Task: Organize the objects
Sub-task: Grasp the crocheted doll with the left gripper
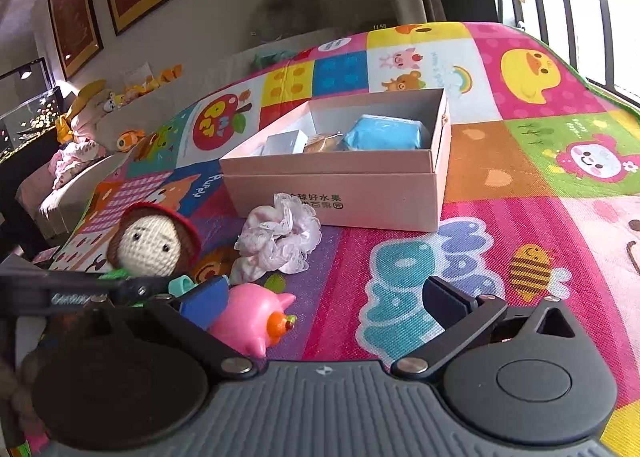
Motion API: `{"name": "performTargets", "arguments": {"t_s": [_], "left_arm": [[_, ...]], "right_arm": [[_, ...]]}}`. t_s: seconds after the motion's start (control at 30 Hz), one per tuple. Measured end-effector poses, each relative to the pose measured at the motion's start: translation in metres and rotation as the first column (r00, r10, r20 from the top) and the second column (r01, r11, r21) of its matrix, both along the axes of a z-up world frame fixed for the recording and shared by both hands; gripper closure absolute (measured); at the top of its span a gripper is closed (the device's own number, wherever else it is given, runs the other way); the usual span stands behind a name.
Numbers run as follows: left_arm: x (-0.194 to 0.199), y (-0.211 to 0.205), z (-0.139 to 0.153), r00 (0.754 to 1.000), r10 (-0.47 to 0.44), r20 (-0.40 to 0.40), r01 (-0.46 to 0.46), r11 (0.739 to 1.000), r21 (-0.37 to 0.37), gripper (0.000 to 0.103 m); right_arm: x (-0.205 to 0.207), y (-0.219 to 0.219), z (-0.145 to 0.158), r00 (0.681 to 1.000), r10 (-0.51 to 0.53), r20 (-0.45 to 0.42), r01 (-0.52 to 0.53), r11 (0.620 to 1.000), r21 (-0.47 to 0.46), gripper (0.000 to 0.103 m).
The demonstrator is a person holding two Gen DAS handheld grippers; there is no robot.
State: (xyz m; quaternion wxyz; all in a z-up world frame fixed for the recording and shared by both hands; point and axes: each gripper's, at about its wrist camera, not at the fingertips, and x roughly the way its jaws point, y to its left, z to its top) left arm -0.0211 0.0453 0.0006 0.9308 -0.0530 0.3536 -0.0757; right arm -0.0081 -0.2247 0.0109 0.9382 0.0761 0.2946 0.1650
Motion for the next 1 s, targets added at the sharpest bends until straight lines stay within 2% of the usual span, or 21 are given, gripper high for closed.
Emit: {"name": "performTargets", "arguments": {"t_s": [0.2,0.37,0.5,0.6,0.7,0.77,0.93,0.97,1.0], "left_arm": [[-0.014,0.007,-0.004,0.999,0.001,0.042,0.001,0.999,-0.032,0.05],[-0.017,0.012,-0.008,0.997,-0.007,0.08,0.011,0.999,-0.053,0.05],[-0.017,0.014,-0.008,0.997,-0.006,0.082,0.012,0.998,-0.067,0.05],[-0.017,0.015,-0.008,0.997,-0.005,0.083,0.012,0.997,-0.078,0.05],[-0.019,0.016,-0.009,0.996,-0.004,0.084,0.011,0.996,-0.09,0.05],[-0.019,0.016,-0.009,0.996,-0.002,0.085,0.011,0.995,-0.096,0.05],[-0.02,0.018,-0.009,0.996,0.001,0.087,0.009,0.994,-0.111,0.05],[-0.02,0.018,-0.009,0.996,0.001,0.087,0.009,0.994,-0.113,0.05],[-0.02,0.018,-0.01,0.996,0.002,0.087,0.008,0.993,-0.116,0.05]], "right_arm": [[-0.001,0.008,0.0,1.0,-0.018,-0.019,0.017,0.999,-0.05,0.0],[-0.013,0.023,0.002,0.999,0.045,-0.016,-0.046,0.994,-0.098,0.0],[-0.009,0.034,0.0,0.995,0.071,-0.064,-0.078,0.991,-0.106,0.0],[-0.006,0.038,0.002,0.999,-0.014,-0.03,0.008,0.983,-0.186,0.0],[0.001,0.033,0.009,0.985,-0.168,0.039,0.173,0.948,-0.268,0.0],[0.006,0.028,0.017,0.984,-0.173,0.042,0.178,0.952,-0.247,0.0],[0.033,0.033,0.035,0.995,-0.081,-0.059,0.076,0.993,-0.091,0.0],[0.042,0.037,0.034,0.994,-0.073,-0.079,0.067,0.995,-0.073,0.001],[0.051,0.044,0.033,0.993,-0.065,-0.096,0.059,0.996,-0.066,0.008]]}}
